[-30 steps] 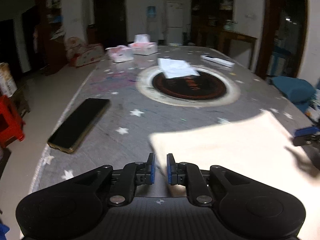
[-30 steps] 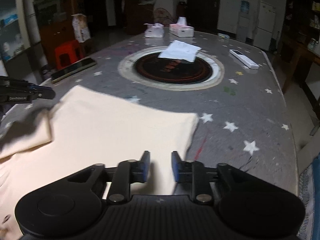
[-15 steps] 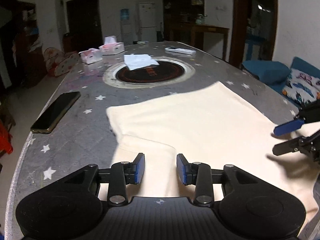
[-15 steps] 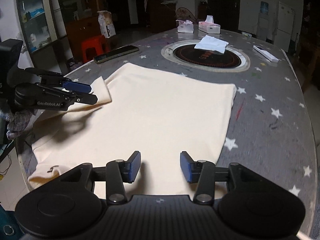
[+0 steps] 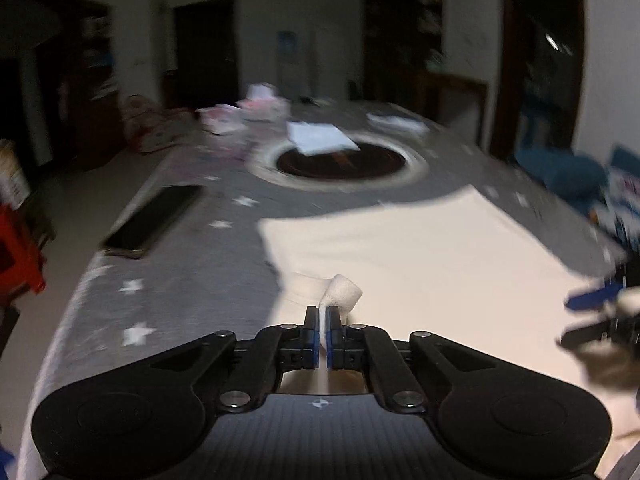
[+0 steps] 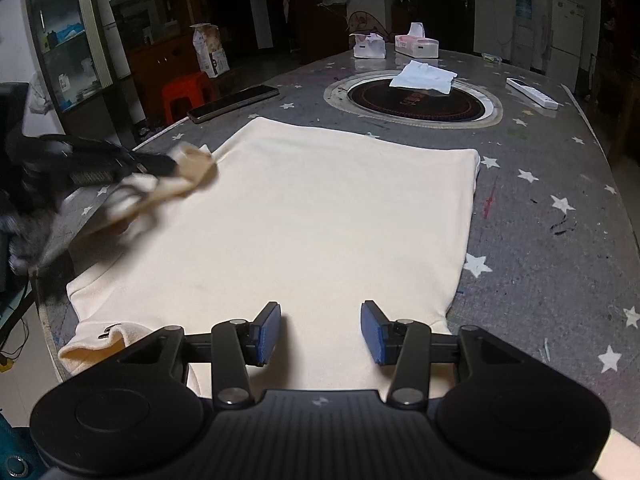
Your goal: Fold clothes
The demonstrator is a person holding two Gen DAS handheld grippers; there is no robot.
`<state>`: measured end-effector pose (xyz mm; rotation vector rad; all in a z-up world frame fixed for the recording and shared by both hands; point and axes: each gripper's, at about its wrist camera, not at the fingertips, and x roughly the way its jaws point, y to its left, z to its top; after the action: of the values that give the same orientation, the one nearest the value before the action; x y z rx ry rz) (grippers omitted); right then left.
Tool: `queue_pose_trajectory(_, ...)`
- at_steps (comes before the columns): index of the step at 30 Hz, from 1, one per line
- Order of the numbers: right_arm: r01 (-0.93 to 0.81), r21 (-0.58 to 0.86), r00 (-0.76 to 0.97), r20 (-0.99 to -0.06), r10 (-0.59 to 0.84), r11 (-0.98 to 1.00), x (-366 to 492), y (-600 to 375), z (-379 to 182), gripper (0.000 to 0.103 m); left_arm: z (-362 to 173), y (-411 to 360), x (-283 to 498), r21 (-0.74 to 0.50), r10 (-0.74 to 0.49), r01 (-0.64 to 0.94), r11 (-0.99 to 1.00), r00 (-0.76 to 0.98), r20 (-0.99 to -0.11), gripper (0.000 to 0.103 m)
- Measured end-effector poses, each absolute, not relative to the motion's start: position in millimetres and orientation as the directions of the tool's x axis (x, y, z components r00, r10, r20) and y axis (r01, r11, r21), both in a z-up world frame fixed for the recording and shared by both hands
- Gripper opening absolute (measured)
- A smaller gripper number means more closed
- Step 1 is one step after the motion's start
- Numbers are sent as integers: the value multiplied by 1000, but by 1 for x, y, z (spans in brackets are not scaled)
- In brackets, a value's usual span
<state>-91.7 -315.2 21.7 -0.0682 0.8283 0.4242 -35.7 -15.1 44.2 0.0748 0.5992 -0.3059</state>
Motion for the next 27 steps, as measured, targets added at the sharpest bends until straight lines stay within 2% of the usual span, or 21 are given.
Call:
queue_pose_trajectory(6, -389, 103, 601, -725, 337, 915, -93, -315, 22, 45, 68, 53, -65, -146, -170, 112, 983, 857, -487, 3)
queue_pose_trajectory(10, -394, 96, 603, -724, 336, 914, -95, -313, 24, 45, 69, 97, -89, -191, -79, -14, 981, 878, -472, 3)
queue_pose_trajectory(16, -399, 84, 601, -728, 330, 913, -98, -310, 24, 45, 45, 143, -109, -204, 21, -154, 967, 845, -535, 3)
queue_pose_trajectory(27, -401, 56, 600, -738, 309, 914, -104, -306, 20, 46, 16, 165, -121, -149, 108, -245, 958, 788, -607, 2)
